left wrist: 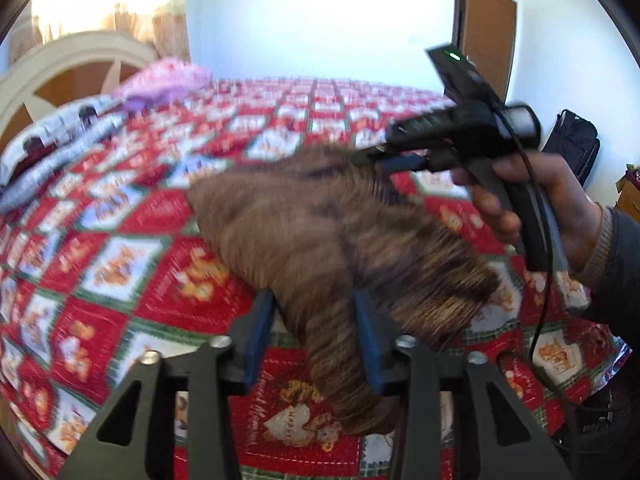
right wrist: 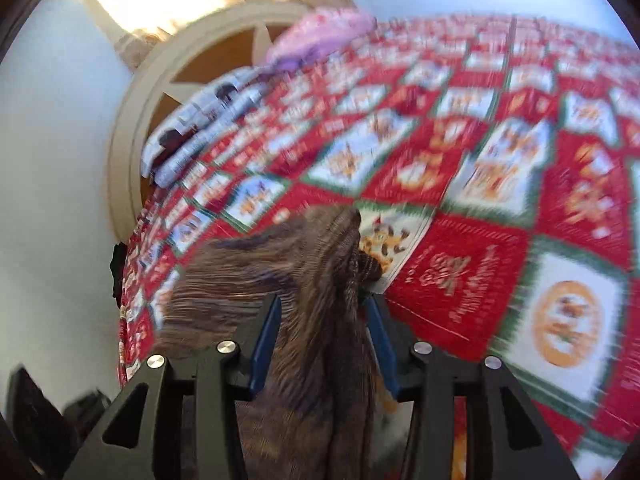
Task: Fold small clothes
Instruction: 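Open both tools and lift them off the folded sweater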
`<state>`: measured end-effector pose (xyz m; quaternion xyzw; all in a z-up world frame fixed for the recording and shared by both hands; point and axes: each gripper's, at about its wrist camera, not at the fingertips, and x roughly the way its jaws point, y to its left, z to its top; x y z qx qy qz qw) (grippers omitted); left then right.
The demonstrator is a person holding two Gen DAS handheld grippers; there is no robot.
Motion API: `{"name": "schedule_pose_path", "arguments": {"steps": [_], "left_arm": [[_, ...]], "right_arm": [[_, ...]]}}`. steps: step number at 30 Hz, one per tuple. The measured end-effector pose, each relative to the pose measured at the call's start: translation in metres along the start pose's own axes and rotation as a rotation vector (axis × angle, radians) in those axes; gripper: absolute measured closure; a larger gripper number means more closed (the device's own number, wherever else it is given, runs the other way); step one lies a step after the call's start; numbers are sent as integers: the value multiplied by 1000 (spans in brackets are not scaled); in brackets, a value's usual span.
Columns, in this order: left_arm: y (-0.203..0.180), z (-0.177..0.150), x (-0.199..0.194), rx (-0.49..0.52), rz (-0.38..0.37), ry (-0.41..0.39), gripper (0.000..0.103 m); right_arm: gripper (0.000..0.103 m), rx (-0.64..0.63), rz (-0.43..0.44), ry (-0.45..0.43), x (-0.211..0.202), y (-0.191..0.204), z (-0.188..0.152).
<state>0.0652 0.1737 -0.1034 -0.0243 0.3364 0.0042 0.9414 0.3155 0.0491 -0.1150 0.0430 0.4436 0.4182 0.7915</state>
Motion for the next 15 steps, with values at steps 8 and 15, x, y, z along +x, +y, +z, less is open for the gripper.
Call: {"name": "schedule_pose_path", "arguments": {"steps": [8, 15], "left_arm": [[18, -4, 16, -24, 128, -7, 24], [20, -35, 43, -32, 150, 71, 7]], "right_arm": [[57, -165, 201, 147, -32, 60, -80], [63, -61, 36, 150, -42, 8, -115]]}}
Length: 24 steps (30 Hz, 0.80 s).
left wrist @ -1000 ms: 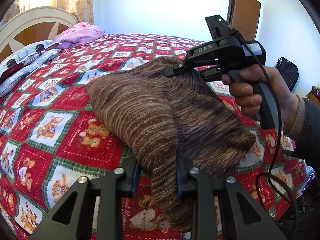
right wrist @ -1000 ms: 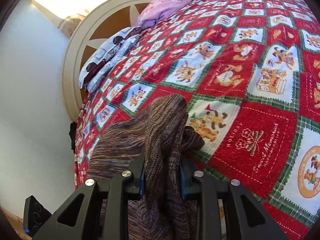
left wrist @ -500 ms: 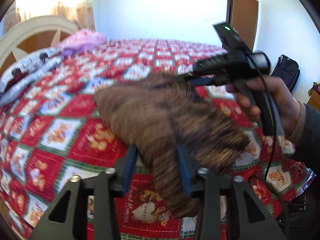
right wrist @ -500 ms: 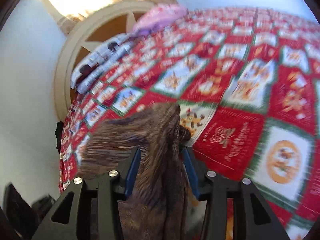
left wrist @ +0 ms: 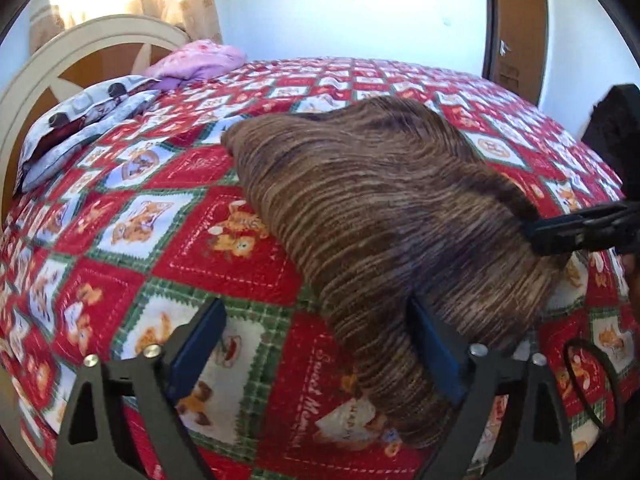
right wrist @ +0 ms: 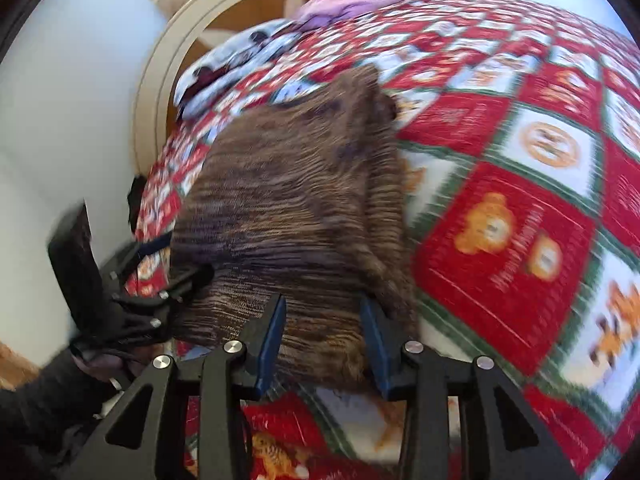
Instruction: Fold small clothes
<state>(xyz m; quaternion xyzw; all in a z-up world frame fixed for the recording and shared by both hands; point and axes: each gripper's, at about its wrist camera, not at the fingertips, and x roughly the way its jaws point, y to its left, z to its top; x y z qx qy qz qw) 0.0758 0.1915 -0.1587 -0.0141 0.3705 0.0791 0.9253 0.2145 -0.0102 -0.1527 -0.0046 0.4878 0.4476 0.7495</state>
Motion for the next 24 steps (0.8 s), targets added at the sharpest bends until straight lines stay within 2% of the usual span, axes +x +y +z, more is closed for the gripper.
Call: {"name": "schedule_pose_path", "arguments": {"steps": [2, 5, 7, 10, 12, 15, 20, 24], "left_arm": [[-8, -1, -2, 37, 24, -6, 7], [-11, -2, -9, 22, 24, 15, 7], [-14, -1, -19, 33, 50, 25, 7], [-18, 6, -45, 49, 70, -30, 7], [-19, 14, -68, 34, 74, -86, 7], [-20, 27, -88, -2, 70, -139, 7], [-27, 33, -107, -8, 57, -199, 7], [-28, 34, -114, -6, 51, -222, 7]], "right_arm": [[63, -46, -88, -30, -7, 5, -6], [61, -53, -125, -49, -13, 9, -14], [61, -63, -157, -64, -20, 15, -17], [58, -87, -229, -140, -42, 29, -26], [49, -87, -244, -203, -60, 39, -31], [42, -113, -318, -296, -86, 56, -42], [42, -193, -416, -368, -104, 85, -43], [42, -217, -418, -402, -116, 96, -46]]}}
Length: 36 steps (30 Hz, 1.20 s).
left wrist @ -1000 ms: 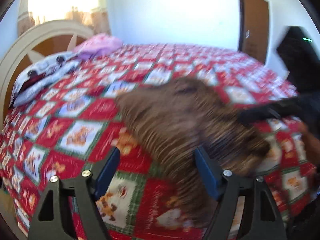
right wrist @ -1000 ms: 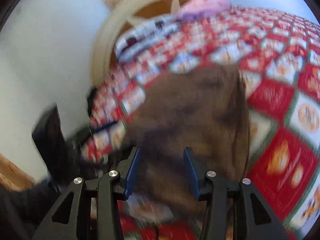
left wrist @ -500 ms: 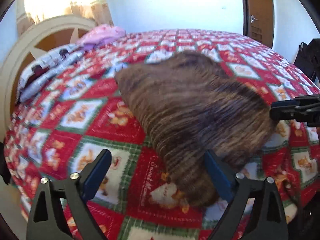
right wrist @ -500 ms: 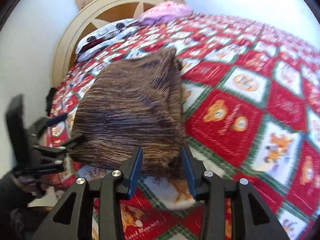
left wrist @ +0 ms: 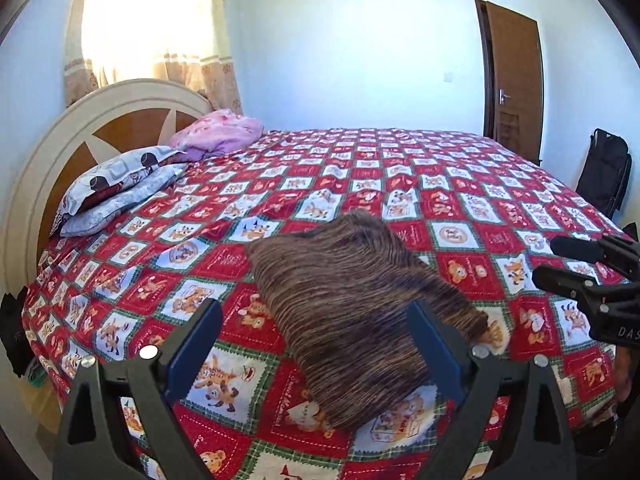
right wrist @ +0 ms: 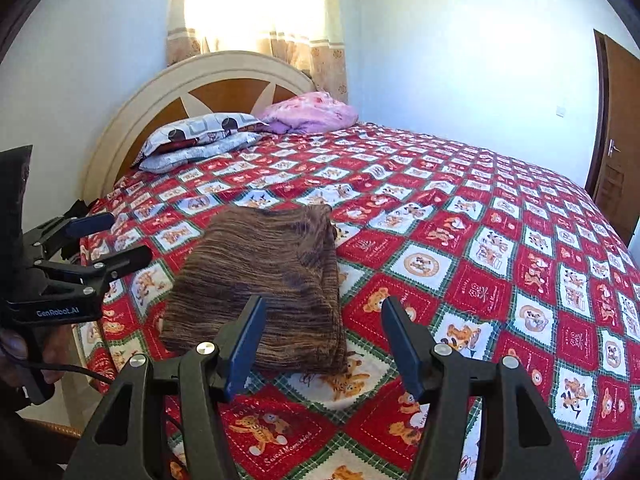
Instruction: Fold small clothes
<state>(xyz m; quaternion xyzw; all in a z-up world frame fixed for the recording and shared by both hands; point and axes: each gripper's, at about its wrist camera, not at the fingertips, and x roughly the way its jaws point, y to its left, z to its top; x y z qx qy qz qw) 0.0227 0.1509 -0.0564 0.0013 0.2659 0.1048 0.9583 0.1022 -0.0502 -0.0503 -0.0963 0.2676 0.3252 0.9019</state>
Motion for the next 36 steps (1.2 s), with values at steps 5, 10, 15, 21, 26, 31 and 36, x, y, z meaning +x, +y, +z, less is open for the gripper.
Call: {"name": "schedule_pose_path", "arguments": {"steps": [5, 10, 15, 21, 26, 31, 36], "left_arm": [[2, 1, -1, -22, -6, 0, 7], [3, 0, 1, -35, -13, 13, 7], [3, 0, 1, -35, -10, 11, 7], [4, 0, 1, -36, -9, 8, 7], [4, 0, 1, -34, -9, 9, 7], [4, 0, 1, -35, -9, 8, 7], [5, 0, 0, -38, -8, 6, 7]], "right_arm": [[42, 1, 0, -6, -3, 2, 0], [42, 9, -3, -5, -6, 1, 1], [42, 14, -5, -9, -7, -1, 1], [42, 10, -5, -17, -8, 1, 1], [42, 11, -9, -17, -8, 2, 1], [42, 10, -14, -26, -9, 2, 2], [42, 9, -19, -39, -11, 0, 3]]}}
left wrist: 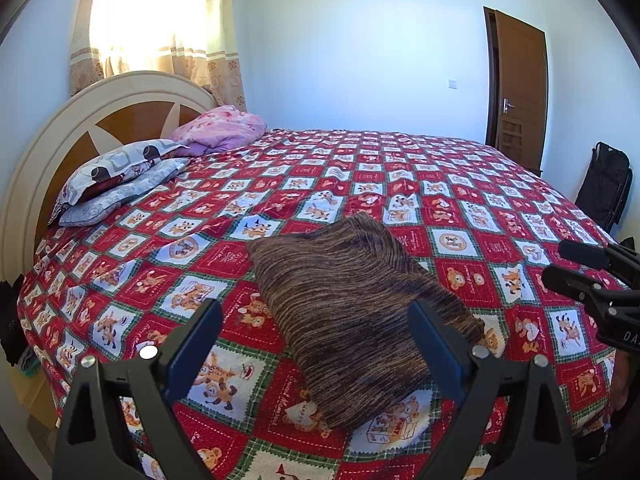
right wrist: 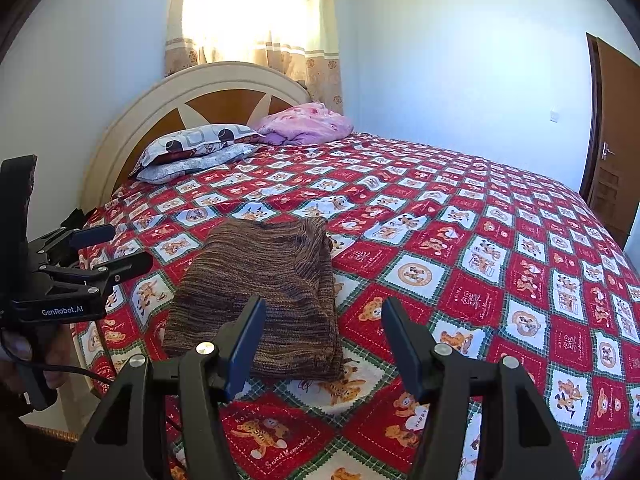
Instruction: Fold small clothes
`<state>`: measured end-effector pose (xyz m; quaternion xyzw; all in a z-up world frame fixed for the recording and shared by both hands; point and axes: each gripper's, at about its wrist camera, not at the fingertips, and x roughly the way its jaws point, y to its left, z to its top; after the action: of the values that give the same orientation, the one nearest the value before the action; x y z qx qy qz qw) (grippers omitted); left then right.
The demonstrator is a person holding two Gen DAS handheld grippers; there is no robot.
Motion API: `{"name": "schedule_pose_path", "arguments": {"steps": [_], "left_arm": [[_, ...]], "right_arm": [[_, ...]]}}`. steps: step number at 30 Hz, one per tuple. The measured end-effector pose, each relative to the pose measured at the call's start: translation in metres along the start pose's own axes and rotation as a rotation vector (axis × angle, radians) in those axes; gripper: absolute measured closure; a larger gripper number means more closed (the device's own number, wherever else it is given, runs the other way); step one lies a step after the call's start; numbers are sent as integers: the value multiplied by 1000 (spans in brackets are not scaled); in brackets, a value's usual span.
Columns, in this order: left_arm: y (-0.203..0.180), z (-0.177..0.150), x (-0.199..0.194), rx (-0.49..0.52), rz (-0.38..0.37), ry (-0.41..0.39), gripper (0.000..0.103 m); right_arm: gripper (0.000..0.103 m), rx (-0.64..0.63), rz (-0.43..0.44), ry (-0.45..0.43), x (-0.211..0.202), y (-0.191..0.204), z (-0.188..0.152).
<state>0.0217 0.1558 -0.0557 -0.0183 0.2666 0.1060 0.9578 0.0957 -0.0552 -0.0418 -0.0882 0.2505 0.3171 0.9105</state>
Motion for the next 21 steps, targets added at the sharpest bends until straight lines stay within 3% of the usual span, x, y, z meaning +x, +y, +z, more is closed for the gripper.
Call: {"name": "schedule_pose_path", "arguments": {"steps": [13, 15, 21], "left_arm": [[1, 1, -1, 0, 5, -3, 7], [2, 2, -3, -3, 13, -6, 0], [0, 6, -9, 0, 21, -22, 0]], "right_arm": [[42, 2, 0, -37, -6, 0, 1], [42, -1, 1, -44, -7, 1, 1], [42, -6, -1, -54, -10, 3, 1]]}}
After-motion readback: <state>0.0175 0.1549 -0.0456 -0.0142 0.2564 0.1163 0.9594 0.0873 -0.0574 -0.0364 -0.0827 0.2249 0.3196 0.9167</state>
